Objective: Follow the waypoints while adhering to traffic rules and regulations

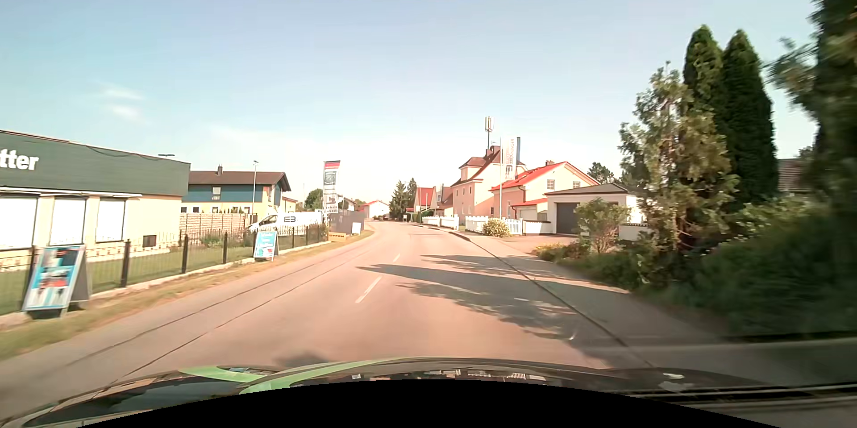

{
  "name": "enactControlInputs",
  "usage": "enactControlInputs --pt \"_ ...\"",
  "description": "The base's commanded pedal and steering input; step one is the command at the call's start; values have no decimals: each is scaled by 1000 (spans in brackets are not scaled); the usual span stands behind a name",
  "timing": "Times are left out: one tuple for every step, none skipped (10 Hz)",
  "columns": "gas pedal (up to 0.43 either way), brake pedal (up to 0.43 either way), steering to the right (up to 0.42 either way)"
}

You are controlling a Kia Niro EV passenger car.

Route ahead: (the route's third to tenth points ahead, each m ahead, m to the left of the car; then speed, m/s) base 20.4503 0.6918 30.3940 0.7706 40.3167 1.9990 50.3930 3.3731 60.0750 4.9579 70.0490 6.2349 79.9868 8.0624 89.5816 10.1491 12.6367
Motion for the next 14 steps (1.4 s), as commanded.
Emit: enactControlInputs --pt "118 0 -5" --pt "110 0 -4" --pt "118 0 -2" --pt "118 0 -2" --pt "118 0 -2" --pt "118 0 -1" --pt "118 0 -1" --pt "118 0 -1" --pt "118 0 -1" --pt "118 0 -2" --pt "118 0 -2" --pt "118 0 -3" --pt "118 0 -3" --pt "110 0 -3"
